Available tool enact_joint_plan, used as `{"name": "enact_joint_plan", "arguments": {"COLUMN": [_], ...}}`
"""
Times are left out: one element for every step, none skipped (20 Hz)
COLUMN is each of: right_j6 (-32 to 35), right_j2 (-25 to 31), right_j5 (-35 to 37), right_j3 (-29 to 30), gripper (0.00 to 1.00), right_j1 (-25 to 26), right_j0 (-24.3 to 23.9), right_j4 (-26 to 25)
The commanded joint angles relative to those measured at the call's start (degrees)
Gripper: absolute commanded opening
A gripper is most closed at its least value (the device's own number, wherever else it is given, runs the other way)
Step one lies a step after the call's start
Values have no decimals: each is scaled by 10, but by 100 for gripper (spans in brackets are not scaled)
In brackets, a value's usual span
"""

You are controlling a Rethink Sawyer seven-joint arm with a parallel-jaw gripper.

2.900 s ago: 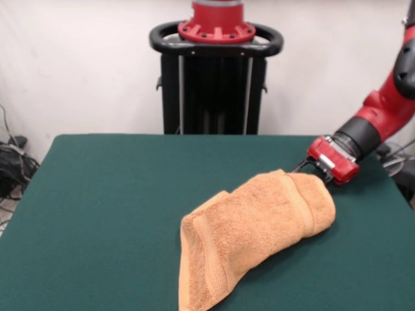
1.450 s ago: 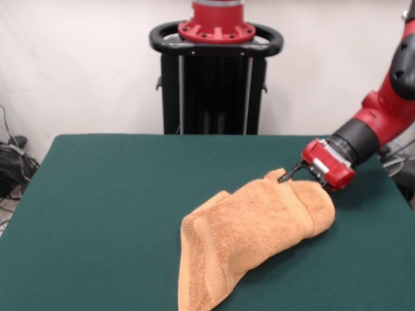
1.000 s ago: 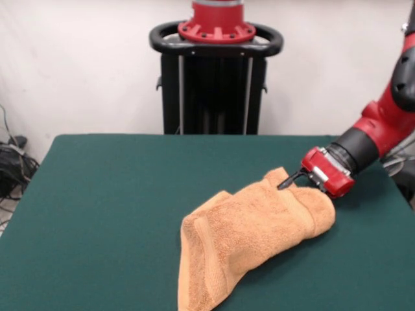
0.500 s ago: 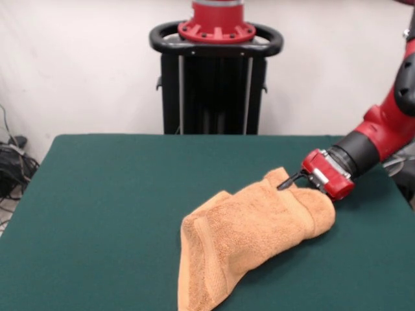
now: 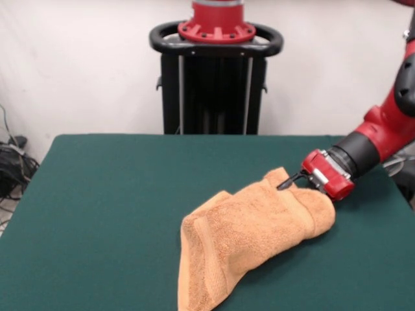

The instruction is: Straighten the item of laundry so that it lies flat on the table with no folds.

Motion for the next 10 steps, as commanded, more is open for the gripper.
{"name": "enact_joint_plan", "arguments": {"right_j6": [64, 64, 63, 65, 62, 60, 51, 47, 45, 43], "right_j2": [115, 121, 129, 136, 142, 138, 133, 131, 131, 132], "right_j5": [39, 45, 47, 50, 55, 69, 88, 102, 117, 132], "right_j3": [-53, -47, -41, -36, -32, -30, -27, -23, -22, -20], "gripper": [100, 100, 100, 100, 100, 100, 100, 100, 100, 100], "right_j1": [-10, -16, -24, -30, -37, -42, -49, -56, -62, -68], "right_j0": [-17, -13, -11, -9, -8, -3, 2, 5, 8, 11], "right_j4": [57, 58, 59, 61, 60, 55, 48, 43, 40, 38]}}
